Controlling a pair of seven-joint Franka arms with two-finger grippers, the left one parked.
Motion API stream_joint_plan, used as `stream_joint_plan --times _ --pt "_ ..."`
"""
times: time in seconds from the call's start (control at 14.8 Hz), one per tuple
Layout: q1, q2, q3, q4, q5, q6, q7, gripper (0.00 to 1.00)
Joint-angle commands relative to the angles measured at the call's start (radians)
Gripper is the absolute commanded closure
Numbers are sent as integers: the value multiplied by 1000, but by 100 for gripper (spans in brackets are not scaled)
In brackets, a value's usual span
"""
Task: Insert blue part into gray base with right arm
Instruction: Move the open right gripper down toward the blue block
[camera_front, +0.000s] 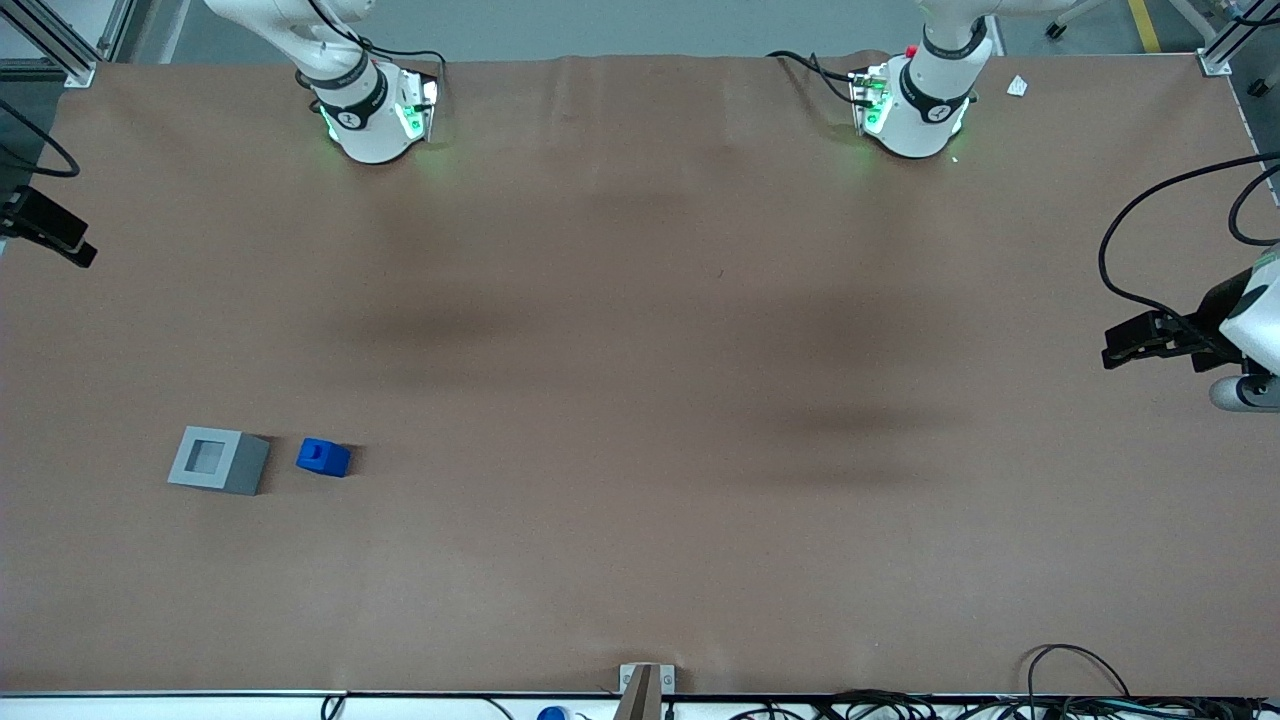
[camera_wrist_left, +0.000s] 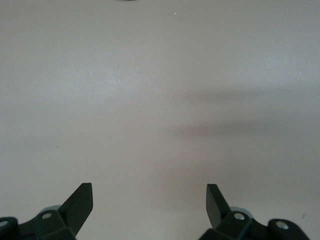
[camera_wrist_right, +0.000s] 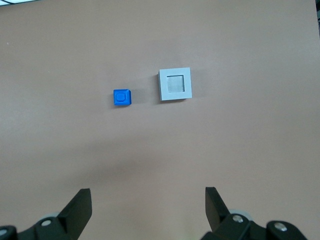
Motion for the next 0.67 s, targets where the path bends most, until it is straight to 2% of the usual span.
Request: stream_joint_plan --times 0.0,0.34,0.61 --pt "-14 11 9 11 -2 -3 -2 0" --pt "-39 64 6 11 37 14 -1 0" --pt "-33 177 8 -8 43 115 10 0"
